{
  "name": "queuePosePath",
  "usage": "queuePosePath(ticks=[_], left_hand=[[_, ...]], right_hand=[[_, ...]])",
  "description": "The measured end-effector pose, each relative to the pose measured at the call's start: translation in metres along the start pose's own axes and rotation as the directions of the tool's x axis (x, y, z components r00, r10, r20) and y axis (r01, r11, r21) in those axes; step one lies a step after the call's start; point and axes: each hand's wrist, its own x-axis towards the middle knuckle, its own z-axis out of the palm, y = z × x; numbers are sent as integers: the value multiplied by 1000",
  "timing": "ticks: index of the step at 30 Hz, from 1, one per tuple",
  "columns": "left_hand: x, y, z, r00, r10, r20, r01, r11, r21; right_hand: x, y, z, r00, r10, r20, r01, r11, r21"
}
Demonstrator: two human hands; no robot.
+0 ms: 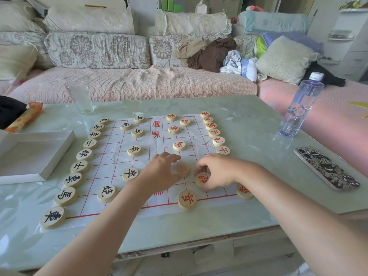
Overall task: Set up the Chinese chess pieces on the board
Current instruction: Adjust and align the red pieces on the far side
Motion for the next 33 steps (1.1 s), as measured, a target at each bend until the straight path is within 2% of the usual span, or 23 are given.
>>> queuePosePath(ticks=[3, 6, 9, 22, 33], left_hand=[[1, 2, 0, 1000, 11, 11, -11, 999, 30], [2, 1, 0, 1000, 29, 5, -29, 999, 32], [2, 0, -1, 999, 31, -24, -31, 999, 15], [-2, -10, -7, 999, -3, -37, 3, 1000, 0], [-1, -6, -8, 999, -21, -29, 21, 1000, -13]], right_hand=[[0, 0, -2, 1000, 11, 1, -11, 999, 36], [5, -4, -4, 993, 32, -111, -17, 992, 126], [15, -10, 2, 977, 23, -212, -1, 995, 104], [34, -16, 8, 990, -7, -143, 19, 997, 79], [41, -15, 12, 986, -42, -162, 55, 996, 75]])
